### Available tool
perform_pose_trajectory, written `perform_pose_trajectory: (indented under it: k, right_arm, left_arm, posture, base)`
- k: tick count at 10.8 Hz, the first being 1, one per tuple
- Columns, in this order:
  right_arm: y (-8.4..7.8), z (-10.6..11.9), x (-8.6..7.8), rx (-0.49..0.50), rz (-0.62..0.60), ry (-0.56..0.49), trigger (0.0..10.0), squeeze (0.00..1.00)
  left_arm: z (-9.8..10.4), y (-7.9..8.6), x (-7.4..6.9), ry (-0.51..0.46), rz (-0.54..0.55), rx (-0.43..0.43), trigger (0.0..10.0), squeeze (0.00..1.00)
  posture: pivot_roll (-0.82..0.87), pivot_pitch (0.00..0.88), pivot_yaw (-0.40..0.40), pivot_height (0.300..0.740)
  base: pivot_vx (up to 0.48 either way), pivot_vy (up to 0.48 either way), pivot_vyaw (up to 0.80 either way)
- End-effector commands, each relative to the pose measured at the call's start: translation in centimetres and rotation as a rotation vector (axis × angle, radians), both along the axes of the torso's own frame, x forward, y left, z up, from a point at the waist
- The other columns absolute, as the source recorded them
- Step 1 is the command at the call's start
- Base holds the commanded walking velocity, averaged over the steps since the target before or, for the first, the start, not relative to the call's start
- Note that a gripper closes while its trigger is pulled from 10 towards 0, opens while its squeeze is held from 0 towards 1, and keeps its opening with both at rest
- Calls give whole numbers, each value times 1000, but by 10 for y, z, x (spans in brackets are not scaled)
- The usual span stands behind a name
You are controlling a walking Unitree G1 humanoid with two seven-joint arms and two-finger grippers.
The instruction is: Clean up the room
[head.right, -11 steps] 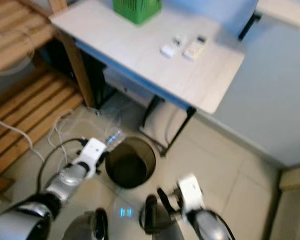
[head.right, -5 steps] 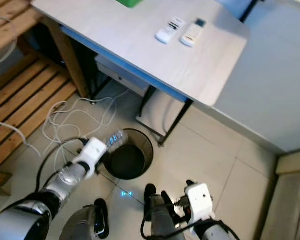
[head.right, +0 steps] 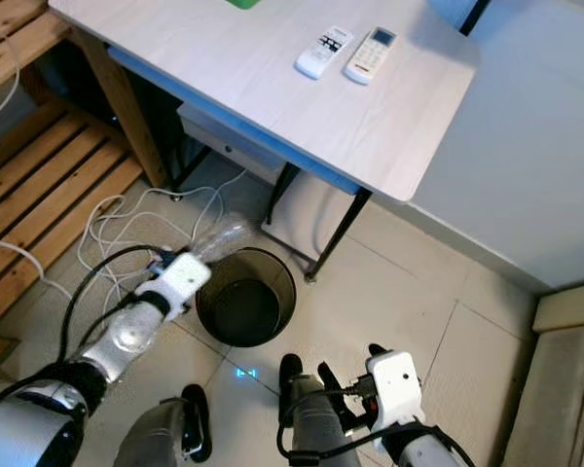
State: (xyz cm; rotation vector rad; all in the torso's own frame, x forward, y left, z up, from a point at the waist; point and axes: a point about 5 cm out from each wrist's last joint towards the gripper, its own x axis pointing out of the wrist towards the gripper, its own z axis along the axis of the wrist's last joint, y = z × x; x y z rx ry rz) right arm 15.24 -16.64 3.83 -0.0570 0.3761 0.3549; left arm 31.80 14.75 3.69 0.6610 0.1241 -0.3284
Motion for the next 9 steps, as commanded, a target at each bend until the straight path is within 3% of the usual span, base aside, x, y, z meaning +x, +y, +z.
perform_pose_trajectory:
  k: [1, 2, 3, 4, 5, 6, 7, 8, 9]
  right_arm:
    - [-4, -3, -5, -5, -17, 31, 10000, 0]
    - [-5, -1, 5, 23, -60, 14, 10000, 0]
    - [-6, -1, 14, 43, -92, 3, 10000, 0]
    - [-6, -1, 28, 58, -117, -25, 10000, 0]
    - [-4, 1, 43, 86, -135, -55, 10000, 0]
    - [-2, 5, 51, 124, -134, -59, 10000, 0]
    - [-3, 5, 54, 128, -114, -53, 10000, 0]
    - [-8, 3, 59, 135, -134, -50, 10000, 0]
    - [-10, 9, 70, 203, -174, -106, 10000, 0]
  left_arm:
    - [2, -5, 0, 4, 28, -112, 10000, 0]
    - [6, -8, 1, 4, 96, -315, 10000, 0]
    - [10, -11, 0, -23, 117, -415, 10000, 0]
    - [25, -11, 0, -125, 138, -525, 10000, 0]
    - [38, -8, 2, -224, 152, -551, 10000, 0]
    - [45, -7, 5, -282, 134, -511, 10000, 0]
    - [51, -5, 12, -298, 130, -446, 10000, 0]
    - [60, -2, 18, -326, 137, -434, 10000, 0]
    - [75, 0, 19, -390, 121, -446, 10000, 0]
  posture:
    - [-252, 321, -67, 740]
    - [-227, 298, -50, 740]
    - [-197, 280, -39, 740]
    - [-153, 247, -30, 740]
    - [-137, 218, -37, 740]
    - [-142, 202, -45, 740]
    - [-152, 171, -52, 740]
    - [-151, 155, -53, 740]
    - [-136, 121, -40, 740]
  base:
    - [0, 0, 0]
    - [0, 0, 0]
    - [0, 0, 0]
    - [0, 0, 0]
    - [0, 0, 0]
    - [0, 0, 0]
    - [0, 0, 0]
    - [0, 0, 0]
    - [0, 0, 0]
